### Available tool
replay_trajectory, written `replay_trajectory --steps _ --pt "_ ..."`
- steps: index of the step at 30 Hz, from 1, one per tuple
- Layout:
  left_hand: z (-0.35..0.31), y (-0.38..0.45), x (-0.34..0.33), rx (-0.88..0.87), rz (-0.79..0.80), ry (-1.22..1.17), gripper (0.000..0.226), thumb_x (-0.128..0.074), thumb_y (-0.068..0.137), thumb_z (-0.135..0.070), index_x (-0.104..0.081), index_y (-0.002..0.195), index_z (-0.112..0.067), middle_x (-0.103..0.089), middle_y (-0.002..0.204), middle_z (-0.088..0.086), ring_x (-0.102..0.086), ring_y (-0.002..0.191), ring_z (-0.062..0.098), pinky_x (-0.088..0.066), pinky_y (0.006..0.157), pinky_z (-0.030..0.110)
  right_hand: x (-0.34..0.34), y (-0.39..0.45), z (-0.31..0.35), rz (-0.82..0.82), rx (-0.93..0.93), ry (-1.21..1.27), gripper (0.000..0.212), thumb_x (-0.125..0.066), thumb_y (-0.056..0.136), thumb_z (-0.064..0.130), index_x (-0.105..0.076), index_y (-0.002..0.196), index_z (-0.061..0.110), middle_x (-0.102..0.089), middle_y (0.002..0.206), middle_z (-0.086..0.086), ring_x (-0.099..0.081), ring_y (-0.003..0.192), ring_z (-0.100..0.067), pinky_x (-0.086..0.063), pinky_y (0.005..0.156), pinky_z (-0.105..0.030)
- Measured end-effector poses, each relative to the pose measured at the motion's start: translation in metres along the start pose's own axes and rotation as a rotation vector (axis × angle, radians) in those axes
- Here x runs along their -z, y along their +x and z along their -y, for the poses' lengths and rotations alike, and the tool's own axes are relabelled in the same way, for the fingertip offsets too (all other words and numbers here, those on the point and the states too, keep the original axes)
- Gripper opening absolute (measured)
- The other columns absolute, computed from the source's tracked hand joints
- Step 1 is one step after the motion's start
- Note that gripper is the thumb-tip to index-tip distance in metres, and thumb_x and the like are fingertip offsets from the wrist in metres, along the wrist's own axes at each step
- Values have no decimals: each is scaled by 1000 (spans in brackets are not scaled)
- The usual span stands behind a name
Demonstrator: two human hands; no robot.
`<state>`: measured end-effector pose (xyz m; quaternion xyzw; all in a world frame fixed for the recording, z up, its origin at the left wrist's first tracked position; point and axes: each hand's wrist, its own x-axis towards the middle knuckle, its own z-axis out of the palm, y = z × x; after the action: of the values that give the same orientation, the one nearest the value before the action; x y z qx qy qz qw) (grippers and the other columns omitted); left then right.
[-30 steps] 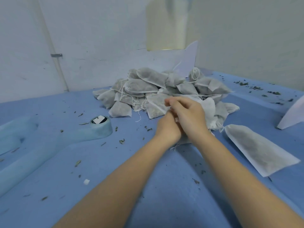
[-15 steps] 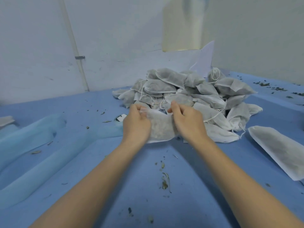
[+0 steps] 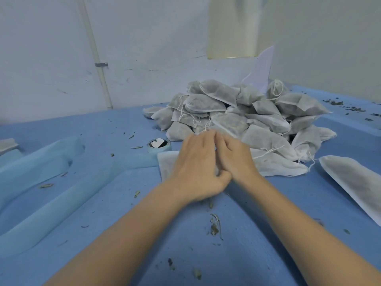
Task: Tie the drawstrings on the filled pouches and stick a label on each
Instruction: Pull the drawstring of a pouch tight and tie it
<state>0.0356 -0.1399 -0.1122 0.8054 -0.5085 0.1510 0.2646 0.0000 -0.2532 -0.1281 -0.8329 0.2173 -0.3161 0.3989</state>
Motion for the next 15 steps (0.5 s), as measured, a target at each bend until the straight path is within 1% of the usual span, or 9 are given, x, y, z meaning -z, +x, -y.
replay_trajectory --steps 2,3,4,6,8,10,12,14,15 --pt "0 2 -4 40 31 -87 55 -58 74 -26 -40 123 -11 -47 119 1 -44 112 20 -34 95 26 1 -1 -2 24 -3 104 38 -41 101 34 -61 70 29 -61 71 16 -56 73 -1 -36 62 -3" --pt "2 2 -6 71 31 -131 60 -60 77 -24 -35 130 -12 -44 126 0 -41 119 17 -34 96 25 1 -3 -3 47 -10 166 35 -42 101 36 -65 75 31 -64 76 18 -58 78 4 -37 66 -1" --pt "4 2 -7 88 24 -159 63 -60 79 -24 -31 134 -13 -41 131 -1 -38 123 14 -34 95 22 1 -4 -4 75 -18 219 32 -43 100 39 -69 84 31 -67 83 18 -60 85 5 -40 75 -3" --pt "7 0 -7 83 -7 -162 63 -60 81 -29 -30 134 -16 -40 132 -4 -37 125 11 -34 91 21 -1 -6 -5 139 -34 291 35 -43 99 45 -73 95 27 -71 93 12 -64 95 -4 -46 91 -20" --pt "11 -3 -7 86 -40 -108 69 -60 81 -35 -26 138 -16 -39 135 -4 -38 126 12 -36 90 24 -3 -8 -2 185 -48 336 38 -42 97 51 -73 94 31 -73 94 6 -67 96 -9 -48 95 -31" --pt "14 -5 -7 131 -35 -47 77 -56 84 -40 -15 145 -14 -33 142 -1 -38 127 17 -37 91 29 -4 -9 0 213 -32 343 37 -41 95 54 -71 100 34 -72 100 5 -66 100 -10 -47 97 -32" --pt "16 -7 -9 227 17 -27 78 -49 89 -41 -5 148 -13 -29 146 4 -44 124 23 -39 88 33 -6 -9 1 225 14 322 35 -41 97 51 -67 110 31 -70 103 7 -64 101 -6 -46 94 -24" --pt "17 -8 -12 274 44 28 72 -43 93 -38 -4 147 -11 -39 140 9 -52 114 29 -41 84 37 -7 -11 2 222 83 231 30 -41 98 47 -64 106 29 -69 89 11 -62 88 7 -44 79 -9" --pt "17 -10 -13 268 48 97 67 -39 94 -35 -7 146 -9 -48 131 10 -56 106 30 -40 78 36 -8 -13 2 215 120 164 26 -40 99 45 -61 100 30 -66 79 15 -59 78 12 -41 72 -5"
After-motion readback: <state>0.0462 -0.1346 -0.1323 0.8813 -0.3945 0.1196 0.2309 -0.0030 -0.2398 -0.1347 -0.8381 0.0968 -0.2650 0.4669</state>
